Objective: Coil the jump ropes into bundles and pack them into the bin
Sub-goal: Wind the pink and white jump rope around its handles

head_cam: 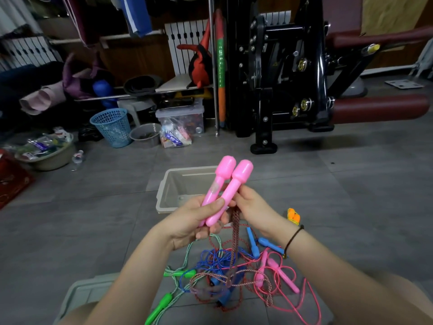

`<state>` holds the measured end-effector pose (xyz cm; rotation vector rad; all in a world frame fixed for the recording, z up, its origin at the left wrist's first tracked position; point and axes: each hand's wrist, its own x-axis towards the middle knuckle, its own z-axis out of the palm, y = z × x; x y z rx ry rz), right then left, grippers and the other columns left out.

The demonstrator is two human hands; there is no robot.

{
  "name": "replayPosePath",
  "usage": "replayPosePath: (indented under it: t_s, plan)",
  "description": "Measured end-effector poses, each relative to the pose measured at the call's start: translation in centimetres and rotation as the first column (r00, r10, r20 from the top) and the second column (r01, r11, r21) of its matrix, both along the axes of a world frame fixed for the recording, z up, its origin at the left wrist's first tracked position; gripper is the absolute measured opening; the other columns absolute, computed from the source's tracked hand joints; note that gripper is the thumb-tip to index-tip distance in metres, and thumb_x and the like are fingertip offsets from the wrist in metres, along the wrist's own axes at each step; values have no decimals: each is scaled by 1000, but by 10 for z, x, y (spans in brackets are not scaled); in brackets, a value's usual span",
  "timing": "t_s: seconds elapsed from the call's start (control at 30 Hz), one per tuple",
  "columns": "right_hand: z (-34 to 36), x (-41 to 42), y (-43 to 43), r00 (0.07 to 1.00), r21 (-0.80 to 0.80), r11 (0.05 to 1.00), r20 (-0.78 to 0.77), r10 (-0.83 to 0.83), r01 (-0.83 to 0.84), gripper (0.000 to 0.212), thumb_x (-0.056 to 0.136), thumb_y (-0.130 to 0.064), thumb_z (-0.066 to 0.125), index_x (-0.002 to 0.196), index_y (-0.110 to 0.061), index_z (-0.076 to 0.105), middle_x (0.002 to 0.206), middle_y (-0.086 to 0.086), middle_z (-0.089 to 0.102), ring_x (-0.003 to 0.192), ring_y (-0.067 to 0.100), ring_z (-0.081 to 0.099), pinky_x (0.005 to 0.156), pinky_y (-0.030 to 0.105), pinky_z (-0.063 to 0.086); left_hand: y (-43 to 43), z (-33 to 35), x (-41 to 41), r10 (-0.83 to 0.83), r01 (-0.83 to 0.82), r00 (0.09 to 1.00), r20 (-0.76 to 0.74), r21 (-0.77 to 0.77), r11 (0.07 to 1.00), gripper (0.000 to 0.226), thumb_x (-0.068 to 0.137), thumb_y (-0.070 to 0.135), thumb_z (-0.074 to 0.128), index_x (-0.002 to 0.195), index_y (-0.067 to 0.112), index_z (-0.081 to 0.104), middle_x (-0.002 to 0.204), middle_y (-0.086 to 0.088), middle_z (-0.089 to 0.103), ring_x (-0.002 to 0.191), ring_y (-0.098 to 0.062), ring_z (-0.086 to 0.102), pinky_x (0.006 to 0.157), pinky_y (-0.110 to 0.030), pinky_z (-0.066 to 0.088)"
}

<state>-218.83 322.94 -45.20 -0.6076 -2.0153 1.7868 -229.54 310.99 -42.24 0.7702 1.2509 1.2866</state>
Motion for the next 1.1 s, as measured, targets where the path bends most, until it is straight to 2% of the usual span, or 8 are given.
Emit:
replayPosePath:
  t_s: [0.13,0.2,0.3,0.4,0.5,0.73,0.9,1.1]
  plan:
    - [2,4,10,974,288,956,228,-10,-58,21,101,-17,38,108,-5,54,91,2,64,81,18,62,75,29,48,-2,-5,1,33,-35,998,-58,-30,999,24,89,23,55,106,7,59,69,-7,56,44,-9,40,30,-12,23]
    - [4,8,10,932,402,884,352,91,-238,16,101,-18,38,102,-10,52,88,1,66,64,15,63,66,28,51,-1,-7,-1,84,-100,976,-199,-73,992,19,93,21,55,104,5,57,66,-4,57,44,-9,40,33,-13,23]
    - [3,11,-1,837,464,757,512,195,-460,15,101,-21,38,91,-15,48,85,7,72,51,11,57,61,29,52,2,-16,-5,68,-181,855,-513,-174,968,11,94,19,54,89,10,56,63,-2,55,42,-8,40,36,-15,27]
    - [6,14,2,846,602,643,513,143,-474,23,99,-24,42,87,-13,59,76,5,71,57,10,59,65,25,47,4,-25,-7,-23,-203,733,-680,-251,946,15,94,25,53,86,13,55,61,1,52,38,-8,39,37,-16,29]
    - [17,23,18,878,711,570,477,38,-411,37,94,-41,48,76,-13,66,55,-4,60,50,4,52,59,27,43,4,-23,-7,-170,-107,680,-713,-327,939,17,95,30,52,89,14,55,63,0,53,43,-9,42,37,-15,30]
    - [33,43,24,895,839,433,423,-139,-330,50,81,-69,44,74,-24,65,56,-6,58,57,11,47,57,27,38,2,-18,5,-387,118,685,-617,-430,895,29,95,41,50,95,13,55,55,-1,54,36,-9,48,34,-17,36]
    - [29,44,22,899,750,530,434,59,-396,31,86,-53,56,73,-25,55,54,-10,48,53,2,44,57,27,35,1,-19,15,-590,291,611,-528,-543,788,33,93,47,51,81,16,56,60,-1,65,48,-12,61,46,-21,45]
    - [24,46,33,818,293,789,405,409,-540,20,83,-24,72,67,-18,61,52,-10,48,50,0,40,53,22,34,1,-4,26,-683,434,532,-500,-531,728,21,90,37,61,78,20,65,53,4,62,39,-6,43,41,-17,35]
